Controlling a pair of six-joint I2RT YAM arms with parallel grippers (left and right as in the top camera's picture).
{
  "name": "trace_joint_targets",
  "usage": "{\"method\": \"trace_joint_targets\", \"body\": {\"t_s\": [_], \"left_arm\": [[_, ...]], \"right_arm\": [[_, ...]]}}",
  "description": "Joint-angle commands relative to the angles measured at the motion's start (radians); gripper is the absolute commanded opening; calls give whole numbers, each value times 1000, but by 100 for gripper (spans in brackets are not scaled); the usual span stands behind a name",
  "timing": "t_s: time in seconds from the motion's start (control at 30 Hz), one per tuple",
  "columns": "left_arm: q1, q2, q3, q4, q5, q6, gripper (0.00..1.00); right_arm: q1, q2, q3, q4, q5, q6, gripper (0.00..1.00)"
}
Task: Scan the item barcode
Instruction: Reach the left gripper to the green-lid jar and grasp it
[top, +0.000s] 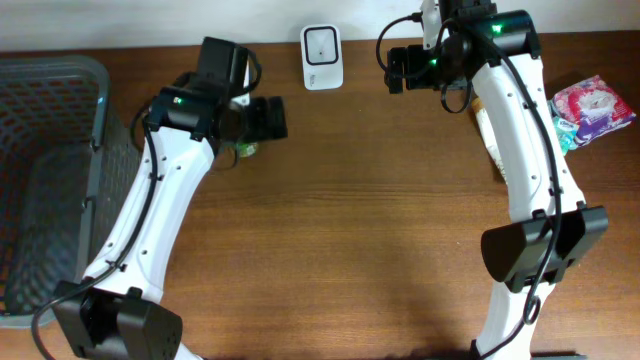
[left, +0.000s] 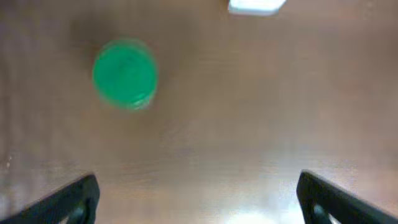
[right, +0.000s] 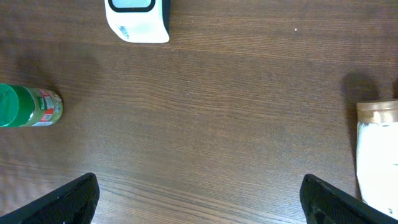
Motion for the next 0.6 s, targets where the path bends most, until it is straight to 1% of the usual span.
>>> {"method": "trace_joint_targets", "body": {"t_s": [0.0,0.03,0.07,0.17,0.2,0.23,0.33,0.37,0.4,0.43,0.47,0.5,0.57], "left_arm": [[5,3,2,102,-156,78,99],[6,18,2,121,-242,98,99],[18,46,2,126,-242,143,99],[62,144,2,88,-218,144,100],[86,187,2,106,-196,212,99],[100,208,2,132,-200,245,99],[117,259,2,235,-188,245,99],[116,276,2,270,-130,245,99],[114,305,2,304,-105,245,99],[114,323,2,312,-105,238,99],[114,352,2,313,-100,188,99],[113,383,2,314,-93,174,99],[110,414,2,311,-92,174,99]], "right_arm": [[5,7,-6,-1,11,7,99],[5,7,-6,-1,11,7,99],[5,7,-5,-1,11,7,99],[5,7,-5,-1,11,7,99],[5,7,-6,-1,11,7,99],[5,7,-6,-1,11,7,99],[5,7,-6,-1,11,7,99],[5,7,-6,-1,11,7,99],[5,7,-6,-1,11,7,99],[5,7,-5,-1,11,7,99],[5,7,-6,-1,11,7,99],[5,7,-5,-1,11,7,99],[5,7,-6,-1,11,7,99]]}}
